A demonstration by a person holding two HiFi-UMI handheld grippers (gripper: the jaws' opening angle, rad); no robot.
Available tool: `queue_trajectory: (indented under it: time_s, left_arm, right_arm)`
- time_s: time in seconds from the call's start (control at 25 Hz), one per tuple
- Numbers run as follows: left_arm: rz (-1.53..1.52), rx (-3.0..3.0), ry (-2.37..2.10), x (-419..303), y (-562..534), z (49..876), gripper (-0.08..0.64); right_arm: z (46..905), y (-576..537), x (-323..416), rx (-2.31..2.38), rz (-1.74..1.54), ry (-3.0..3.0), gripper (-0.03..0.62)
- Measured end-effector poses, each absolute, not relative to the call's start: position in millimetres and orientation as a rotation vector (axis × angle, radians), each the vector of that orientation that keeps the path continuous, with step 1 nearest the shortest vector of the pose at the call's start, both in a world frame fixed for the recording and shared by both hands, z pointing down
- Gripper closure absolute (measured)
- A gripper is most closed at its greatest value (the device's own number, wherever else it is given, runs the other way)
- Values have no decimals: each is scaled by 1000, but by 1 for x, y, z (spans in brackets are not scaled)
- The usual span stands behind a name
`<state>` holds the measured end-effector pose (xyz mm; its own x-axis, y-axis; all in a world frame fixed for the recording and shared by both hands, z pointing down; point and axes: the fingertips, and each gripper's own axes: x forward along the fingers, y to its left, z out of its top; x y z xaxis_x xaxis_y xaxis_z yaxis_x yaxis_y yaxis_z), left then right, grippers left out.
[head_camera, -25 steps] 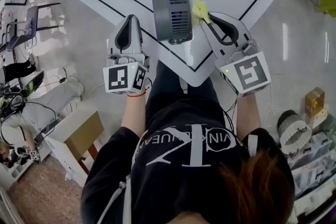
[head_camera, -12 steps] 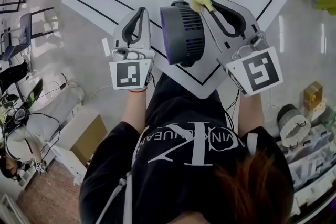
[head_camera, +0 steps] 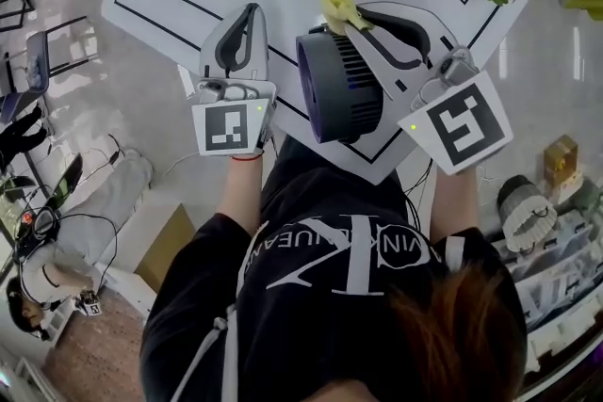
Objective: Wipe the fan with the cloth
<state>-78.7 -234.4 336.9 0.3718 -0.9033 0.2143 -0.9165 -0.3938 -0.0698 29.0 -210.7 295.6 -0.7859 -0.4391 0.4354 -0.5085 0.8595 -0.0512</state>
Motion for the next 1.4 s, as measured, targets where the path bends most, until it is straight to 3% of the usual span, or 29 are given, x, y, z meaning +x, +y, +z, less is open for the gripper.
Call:
queue_trajectory:
  time_s: [0.48, 0.88, 1.4]
  left_arm:
    - [218, 2633, -1630, -71, -261, 313, 551]
    - [227, 2535, -1793, -93, -208, 296, 551]
    - [206, 2493, -1839, -67, -146, 300, 551]
  right_arm:
    - [285, -181, 24, 584, 91, -2536, 552]
    - [268, -143, 36, 463, -74, -2509, 554]
    - [272, -89, 53, 449, -270, -2415, 555]
